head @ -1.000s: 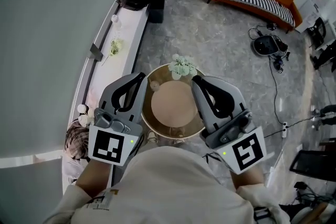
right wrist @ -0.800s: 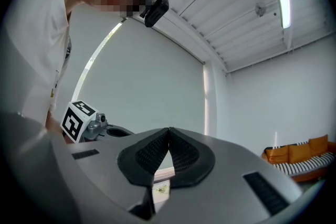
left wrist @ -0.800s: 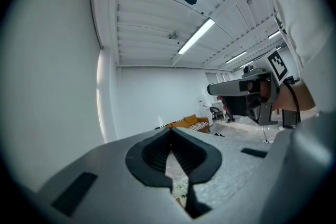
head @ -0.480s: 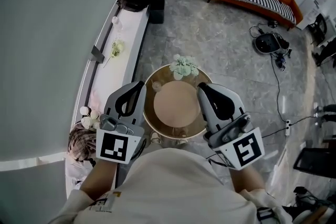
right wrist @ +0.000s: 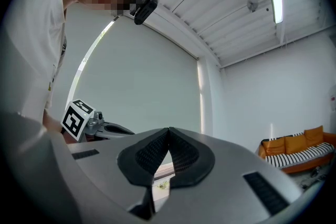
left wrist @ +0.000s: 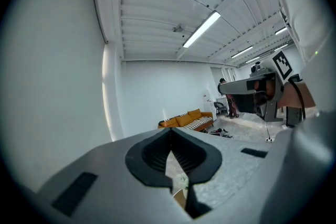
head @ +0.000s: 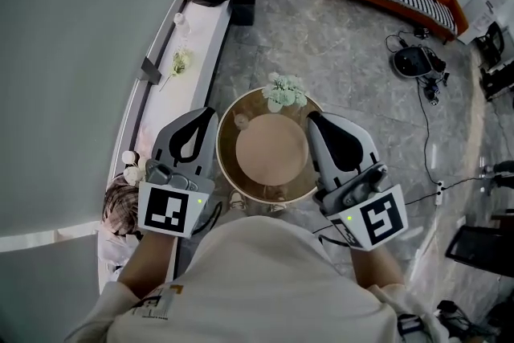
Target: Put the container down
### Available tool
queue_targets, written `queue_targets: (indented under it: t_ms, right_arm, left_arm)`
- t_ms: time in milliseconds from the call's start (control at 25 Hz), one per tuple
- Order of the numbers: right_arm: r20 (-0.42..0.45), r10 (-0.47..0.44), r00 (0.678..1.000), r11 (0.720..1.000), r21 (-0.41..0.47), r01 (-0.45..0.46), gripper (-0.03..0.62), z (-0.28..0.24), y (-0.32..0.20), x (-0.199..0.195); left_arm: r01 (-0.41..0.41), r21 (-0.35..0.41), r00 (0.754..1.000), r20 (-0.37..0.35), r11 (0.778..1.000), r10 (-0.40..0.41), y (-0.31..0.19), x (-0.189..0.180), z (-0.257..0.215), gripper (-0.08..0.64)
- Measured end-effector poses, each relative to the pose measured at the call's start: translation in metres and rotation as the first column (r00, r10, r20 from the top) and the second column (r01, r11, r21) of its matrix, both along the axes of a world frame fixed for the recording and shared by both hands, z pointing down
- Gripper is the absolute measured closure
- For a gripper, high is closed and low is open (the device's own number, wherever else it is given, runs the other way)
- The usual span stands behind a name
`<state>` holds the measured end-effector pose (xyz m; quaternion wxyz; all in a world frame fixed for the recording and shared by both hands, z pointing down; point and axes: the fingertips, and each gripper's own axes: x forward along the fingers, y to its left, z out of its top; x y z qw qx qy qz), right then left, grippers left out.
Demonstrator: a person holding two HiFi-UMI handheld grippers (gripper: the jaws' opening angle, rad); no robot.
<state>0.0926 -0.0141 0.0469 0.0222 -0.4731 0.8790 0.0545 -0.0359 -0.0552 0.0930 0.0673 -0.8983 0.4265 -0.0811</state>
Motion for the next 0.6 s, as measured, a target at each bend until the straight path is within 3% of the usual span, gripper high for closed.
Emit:
queue_targets:
  t_ms: [600]
  right_arm:
    - [-0.066,0.004,0.998,1.0,0.023,-0.002,0.584,-0.003,-0.011,-0.011]
  left_arm:
    - [0.026,-0.003,1.0,-0.002,1.0,-0.026,-0.01,-0.014,-0.002,0.551]
